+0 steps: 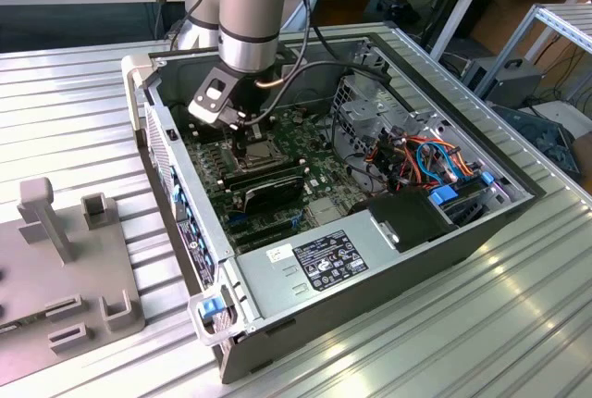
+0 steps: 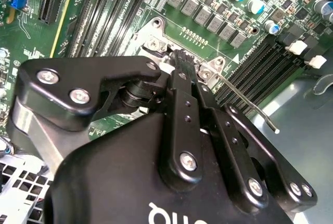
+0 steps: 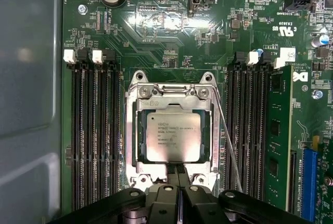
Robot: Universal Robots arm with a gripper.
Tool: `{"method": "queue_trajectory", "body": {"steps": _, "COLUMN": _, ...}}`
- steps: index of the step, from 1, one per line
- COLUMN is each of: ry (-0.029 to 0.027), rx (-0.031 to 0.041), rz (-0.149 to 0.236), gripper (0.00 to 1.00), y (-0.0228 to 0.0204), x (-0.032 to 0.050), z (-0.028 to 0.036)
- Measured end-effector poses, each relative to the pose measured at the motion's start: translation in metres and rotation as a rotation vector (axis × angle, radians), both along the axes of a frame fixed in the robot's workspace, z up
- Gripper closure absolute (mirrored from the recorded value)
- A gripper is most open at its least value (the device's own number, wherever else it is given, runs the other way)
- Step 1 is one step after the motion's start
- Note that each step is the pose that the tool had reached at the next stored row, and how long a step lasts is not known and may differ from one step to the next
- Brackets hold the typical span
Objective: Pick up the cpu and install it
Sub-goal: 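Close the cpu cover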
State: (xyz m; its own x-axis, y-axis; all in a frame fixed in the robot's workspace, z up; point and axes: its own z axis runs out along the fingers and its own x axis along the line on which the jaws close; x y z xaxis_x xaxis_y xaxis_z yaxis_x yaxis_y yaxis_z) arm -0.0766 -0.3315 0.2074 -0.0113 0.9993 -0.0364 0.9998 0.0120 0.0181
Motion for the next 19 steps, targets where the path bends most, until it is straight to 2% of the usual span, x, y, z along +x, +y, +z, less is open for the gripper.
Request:
{"method": "queue_trajectory", "body": {"steps": 14, "ry": -0.0001, "rx": 0.0, "rz": 0.0, "gripper": 0.89, "y": 0.0, "x": -0.0001, "z": -0.0027}}
{"method": "queue_trajectory", "body": {"steps": 15, "ry": 0.0001, "rx": -0.0002, "rz": 0.0, "gripper": 0.89, "y": -0.0001, "x": -0.0002, "z": 0.0094}}
{"method": "queue_trajectory", "body": {"steps": 16, "ry": 0.0001, "rx": -0.0003, "rz": 0.0, "gripper": 0.89, "y": -0.0001, "x": -0.0002, "z": 0.0181}}
{"method": "queue_trajectory", "body": {"steps": 19, "ry": -0.0003, "rx": -0.0003, "rz": 0.0, "gripper": 0.89, "y": -0.0001, "x": -0.0002, "z": 0.0236}}
